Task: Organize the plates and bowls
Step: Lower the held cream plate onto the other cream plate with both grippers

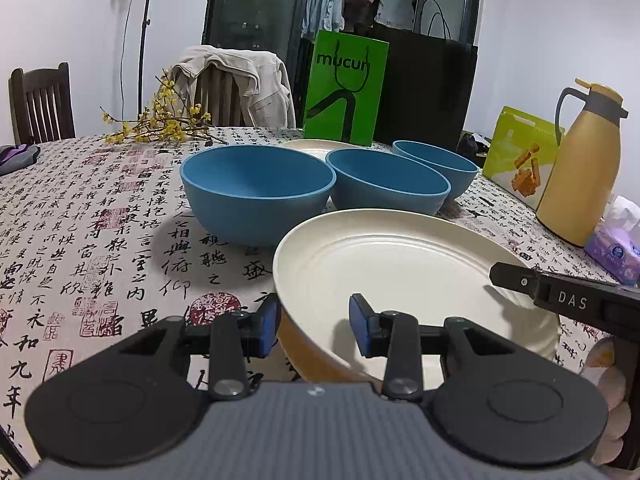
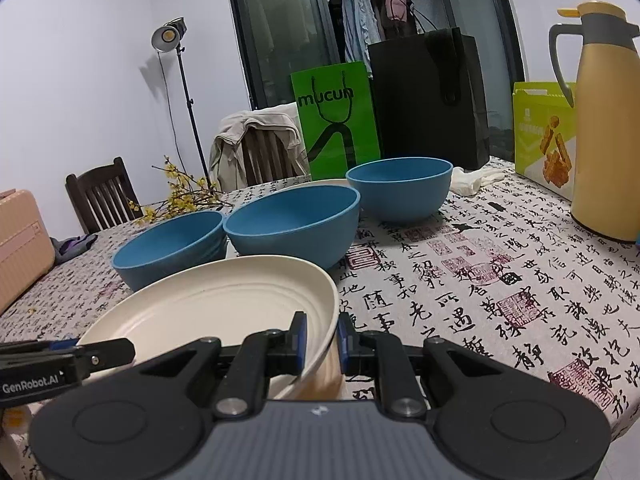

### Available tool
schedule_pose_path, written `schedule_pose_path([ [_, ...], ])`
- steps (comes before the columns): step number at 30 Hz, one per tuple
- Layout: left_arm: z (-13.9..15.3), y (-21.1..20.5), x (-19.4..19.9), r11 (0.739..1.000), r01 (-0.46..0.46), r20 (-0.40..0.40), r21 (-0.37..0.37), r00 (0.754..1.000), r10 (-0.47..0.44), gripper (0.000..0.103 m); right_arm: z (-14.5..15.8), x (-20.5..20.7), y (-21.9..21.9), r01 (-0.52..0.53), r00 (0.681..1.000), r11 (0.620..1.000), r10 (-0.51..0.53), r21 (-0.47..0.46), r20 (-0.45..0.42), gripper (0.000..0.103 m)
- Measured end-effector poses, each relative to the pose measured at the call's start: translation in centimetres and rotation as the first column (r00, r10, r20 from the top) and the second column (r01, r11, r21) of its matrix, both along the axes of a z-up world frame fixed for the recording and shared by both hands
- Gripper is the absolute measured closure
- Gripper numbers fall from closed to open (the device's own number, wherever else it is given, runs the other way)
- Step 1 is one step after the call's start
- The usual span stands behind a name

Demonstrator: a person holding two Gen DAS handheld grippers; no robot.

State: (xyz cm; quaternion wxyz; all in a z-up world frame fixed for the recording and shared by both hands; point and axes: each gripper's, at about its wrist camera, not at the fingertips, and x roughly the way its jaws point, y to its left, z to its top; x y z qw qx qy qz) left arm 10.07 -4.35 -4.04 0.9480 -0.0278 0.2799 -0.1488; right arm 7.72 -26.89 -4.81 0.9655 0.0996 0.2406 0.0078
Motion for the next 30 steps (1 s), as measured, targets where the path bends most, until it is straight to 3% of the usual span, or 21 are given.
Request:
schedule_pose_path([
  [22,-1.0,-0.8,0.1,0.997,-0.027,0.025,0.067,0.999,0.025,0.066,-1.1,0.2,1.1,-0.009,1.0,0.996,0.01,-0.089,0.008,0.088],
  [30,-1.4,-1.2,0.1,0.994,-0.039,0.038,0.106,0.999,0.035,0.066,-1.4,-0.1,1.9,-0.017,0.999,0.986,0.022,-0.163,0.027,0.088],
])
